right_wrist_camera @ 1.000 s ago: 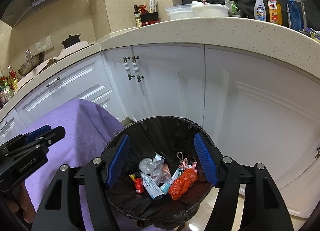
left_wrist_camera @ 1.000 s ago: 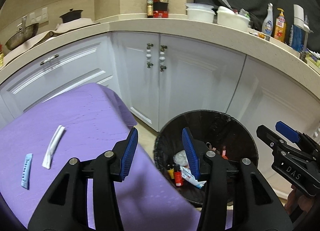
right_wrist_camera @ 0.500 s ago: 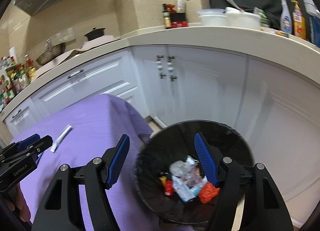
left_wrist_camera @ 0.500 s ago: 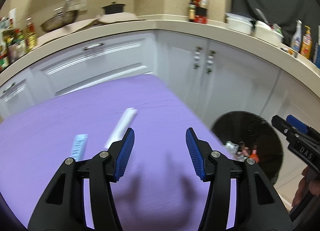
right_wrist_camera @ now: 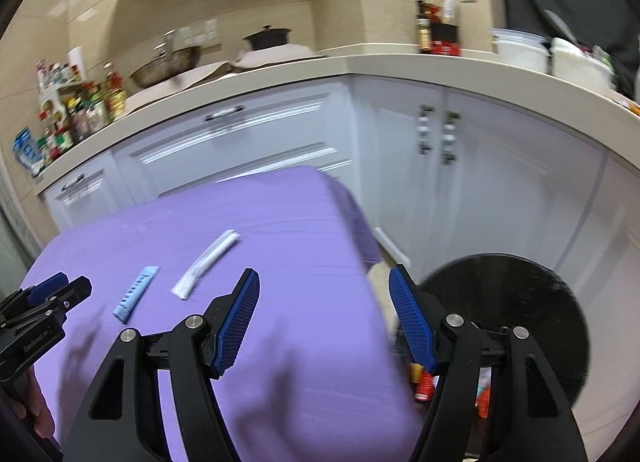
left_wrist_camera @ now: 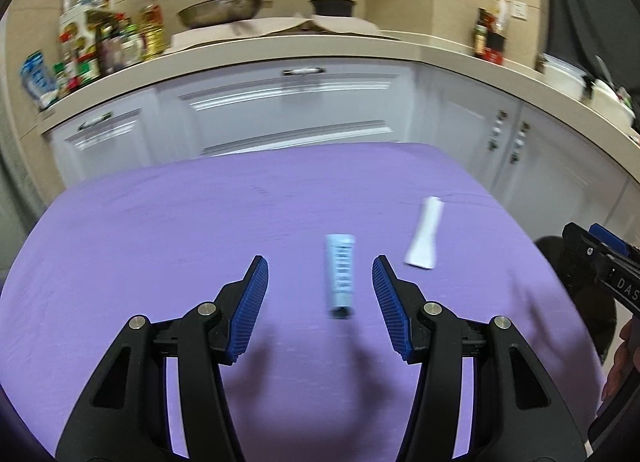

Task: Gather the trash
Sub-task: 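Move both grippers back to the table and grasp the white strip with right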

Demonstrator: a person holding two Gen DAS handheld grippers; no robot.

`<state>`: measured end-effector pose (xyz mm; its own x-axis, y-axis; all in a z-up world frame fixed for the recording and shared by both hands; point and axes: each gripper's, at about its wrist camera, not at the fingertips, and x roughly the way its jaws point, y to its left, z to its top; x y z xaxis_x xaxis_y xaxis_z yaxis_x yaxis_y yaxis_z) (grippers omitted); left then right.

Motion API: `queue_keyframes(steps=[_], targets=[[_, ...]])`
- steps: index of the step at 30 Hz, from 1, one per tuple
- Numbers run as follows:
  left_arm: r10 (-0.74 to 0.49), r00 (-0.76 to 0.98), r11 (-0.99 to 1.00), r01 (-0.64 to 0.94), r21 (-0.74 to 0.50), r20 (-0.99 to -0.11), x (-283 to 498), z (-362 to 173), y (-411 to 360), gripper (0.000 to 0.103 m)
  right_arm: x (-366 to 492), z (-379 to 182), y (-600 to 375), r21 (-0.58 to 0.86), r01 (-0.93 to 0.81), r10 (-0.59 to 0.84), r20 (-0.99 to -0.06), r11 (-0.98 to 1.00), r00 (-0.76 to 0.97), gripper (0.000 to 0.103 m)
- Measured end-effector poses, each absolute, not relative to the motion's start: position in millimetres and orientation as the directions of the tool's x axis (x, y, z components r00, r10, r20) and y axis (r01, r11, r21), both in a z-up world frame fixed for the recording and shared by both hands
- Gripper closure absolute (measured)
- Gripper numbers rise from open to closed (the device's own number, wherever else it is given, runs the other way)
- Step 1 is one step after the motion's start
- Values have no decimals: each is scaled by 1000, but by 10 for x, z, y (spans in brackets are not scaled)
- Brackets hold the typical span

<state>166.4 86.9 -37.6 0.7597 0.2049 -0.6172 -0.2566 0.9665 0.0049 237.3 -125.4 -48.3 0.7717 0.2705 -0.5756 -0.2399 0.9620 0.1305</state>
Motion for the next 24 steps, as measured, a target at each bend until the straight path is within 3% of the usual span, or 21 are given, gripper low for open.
queue_keyframes(steps=[9,24], targets=[[275,734,933,-361,-13,-621,1488,-392,1454,50,2515,-551,-561,98,-332,320,-609,938,725,37],[314,698,898,-439,-38,-644,1386,-482,2023,49,2842,-824,-56,74,-337,284,-722,939,631,37]])
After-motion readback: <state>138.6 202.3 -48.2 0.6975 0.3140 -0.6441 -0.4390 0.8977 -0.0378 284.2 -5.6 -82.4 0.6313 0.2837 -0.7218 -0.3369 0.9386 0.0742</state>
